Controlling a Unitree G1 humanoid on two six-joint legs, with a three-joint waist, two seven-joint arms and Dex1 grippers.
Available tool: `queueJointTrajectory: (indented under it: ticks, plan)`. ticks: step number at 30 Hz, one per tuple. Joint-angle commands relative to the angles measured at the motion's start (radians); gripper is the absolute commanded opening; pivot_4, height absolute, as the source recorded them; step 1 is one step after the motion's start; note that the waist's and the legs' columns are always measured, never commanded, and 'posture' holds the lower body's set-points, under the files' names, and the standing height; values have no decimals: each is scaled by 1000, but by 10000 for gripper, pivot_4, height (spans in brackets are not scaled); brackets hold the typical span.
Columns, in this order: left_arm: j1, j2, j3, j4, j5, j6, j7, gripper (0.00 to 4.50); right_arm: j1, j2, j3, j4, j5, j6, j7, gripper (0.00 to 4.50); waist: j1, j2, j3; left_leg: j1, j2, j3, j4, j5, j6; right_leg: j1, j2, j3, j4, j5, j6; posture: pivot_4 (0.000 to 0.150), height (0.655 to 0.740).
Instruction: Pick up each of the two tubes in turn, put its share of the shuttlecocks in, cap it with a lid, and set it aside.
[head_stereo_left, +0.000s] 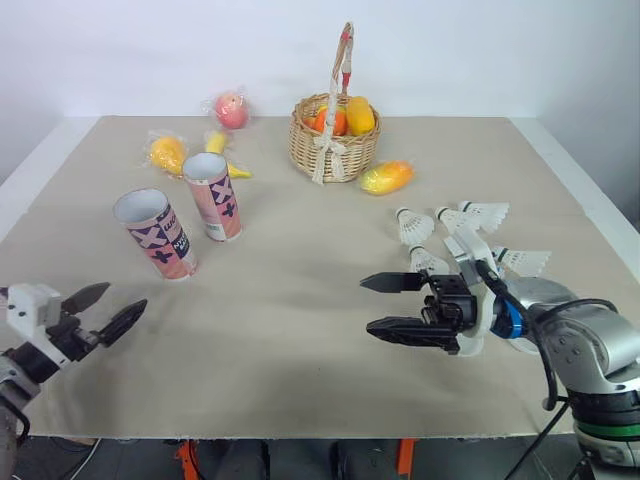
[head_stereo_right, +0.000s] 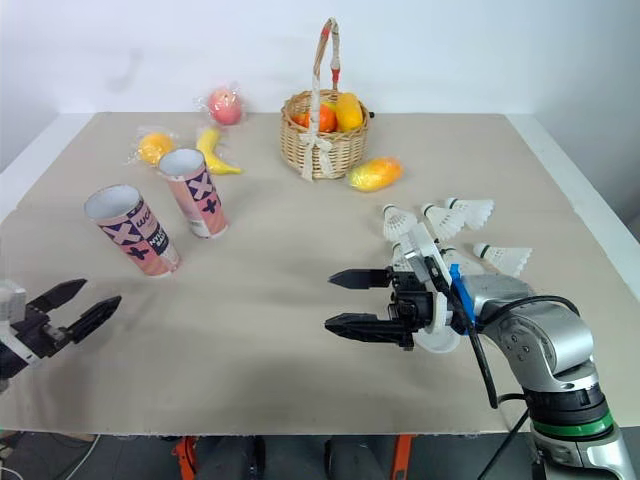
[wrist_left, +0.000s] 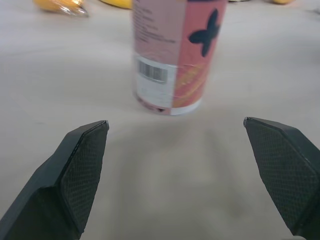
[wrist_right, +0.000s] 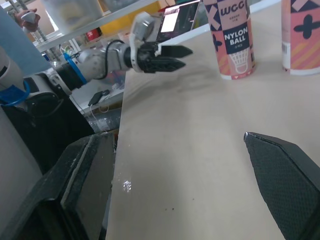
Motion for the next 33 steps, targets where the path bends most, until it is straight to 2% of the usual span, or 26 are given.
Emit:
queueJointTrajectory:
  ticks: [1,17,24,31,32,33]
  plan:
    - [-56,10,-31,36,11,2,-12,45000,-12,1,-22,-46,29,-9,-17,44443,0,0,0,0,0,0,0,0,0,0,0,0,0,0,0,1500,7400]
    - [-403,8,-177,399,150,-166,-77,45000,49,-2,-87,-154,126,17,-129,44443,1,0,0,-5,0,-10,3,3,-1,0,1,-10,1,1,-2,1500,7400]
    - [-587,-16,-260,633,223,-261,-145,45000,55,6,-103,-199,193,16,-193,44443,1,0,0,-6,-2,-10,4,4,-1,0,3,-11,2,1,-2,1500,7400]
    - [-649,-39,-285,736,250,-325,-182,45000,80,-1,-112,-216,201,8,-217,44443,1,0,0,-7,-3,-11,4,4,-1,0,2,-12,2,1,-2,1500,7400]
    - [-645,-38,-281,741,245,-327,-190,39800,84,-2,-115,-218,203,9,-220,45000,1,0,0,-7,-2,-11,4,4,-1,0,3,-12,2,1,-2,1500,7400]
    - [-639,-35,-278,741,241,-329,-196,37156,88,-3,-118,-219,204,9,-222,45000,1,0,0,-7,-2,-11,4,4,-1,0,2,-12,2,1,-2,1500,7400]
